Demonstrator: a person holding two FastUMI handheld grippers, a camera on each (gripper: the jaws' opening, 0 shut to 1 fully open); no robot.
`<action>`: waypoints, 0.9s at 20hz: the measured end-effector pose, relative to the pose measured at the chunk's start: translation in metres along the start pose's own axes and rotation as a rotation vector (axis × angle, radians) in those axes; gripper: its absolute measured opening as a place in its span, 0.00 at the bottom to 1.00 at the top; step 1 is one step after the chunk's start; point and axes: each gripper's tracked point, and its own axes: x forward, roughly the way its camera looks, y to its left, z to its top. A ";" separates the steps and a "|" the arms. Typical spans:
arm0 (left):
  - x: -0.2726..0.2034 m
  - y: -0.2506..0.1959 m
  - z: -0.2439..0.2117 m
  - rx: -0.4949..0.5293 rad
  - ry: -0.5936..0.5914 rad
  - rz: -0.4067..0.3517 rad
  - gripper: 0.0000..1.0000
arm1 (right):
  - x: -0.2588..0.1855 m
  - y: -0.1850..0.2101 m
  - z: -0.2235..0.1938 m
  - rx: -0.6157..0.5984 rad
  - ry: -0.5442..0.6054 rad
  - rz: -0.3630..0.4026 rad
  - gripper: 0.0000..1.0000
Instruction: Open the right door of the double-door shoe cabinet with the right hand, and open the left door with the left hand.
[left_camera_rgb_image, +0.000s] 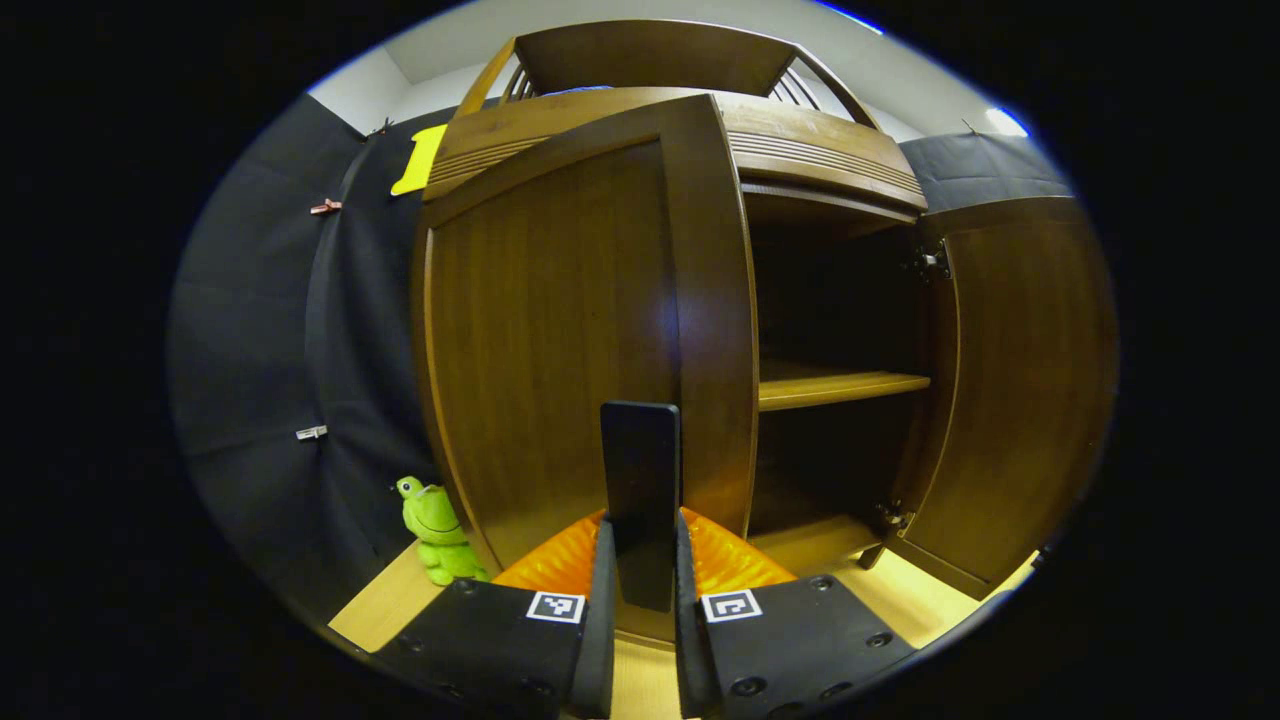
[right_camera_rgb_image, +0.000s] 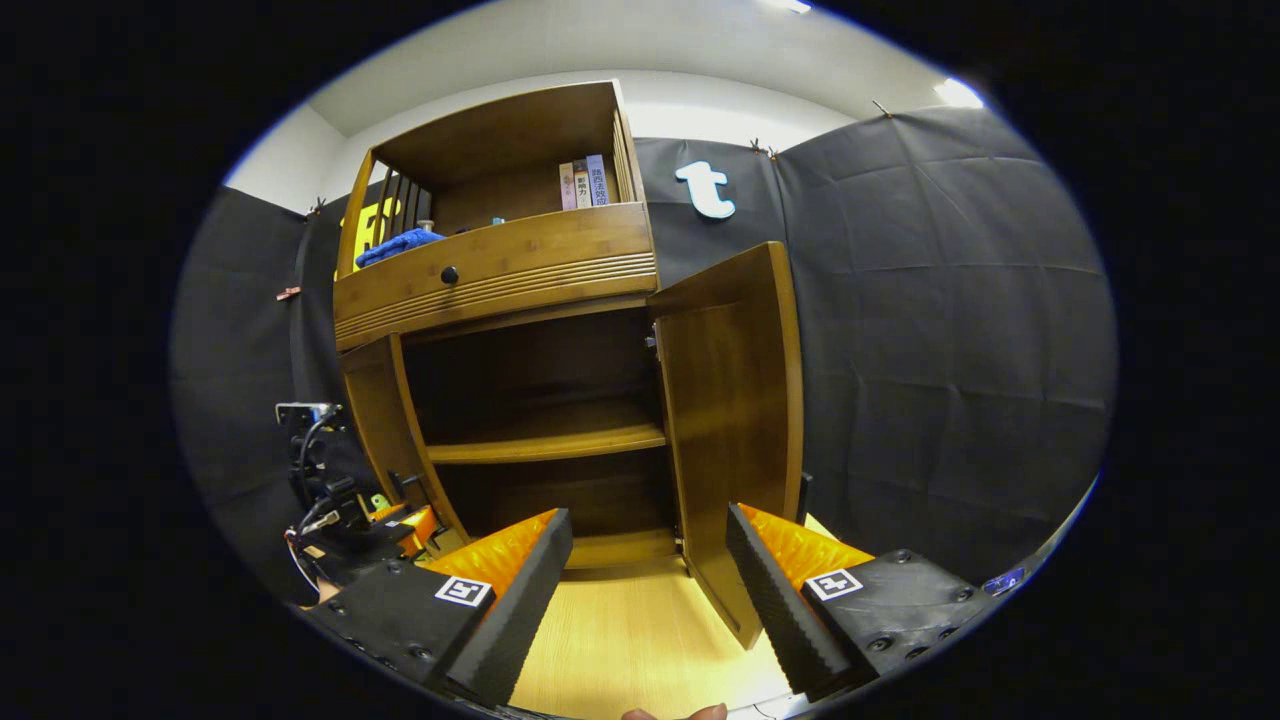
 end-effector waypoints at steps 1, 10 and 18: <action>-0.008 0.005 -0.001 0.002 -0.001 0.002 0.28 | 0.000 0.004 -0.001 0.000 0.002 0.004 0.98; -0.067 0.064 -0.014 0.027 0.012 0.053 0.24 | -0.001 0.036 -0.008 0.004 0.015 0.049 0.98; -0.097 0.122 -0.021 0.029 -0.007 0.111 0.16 | -0.001 0.053 -0.014 0.007 0.028 0.069 0.98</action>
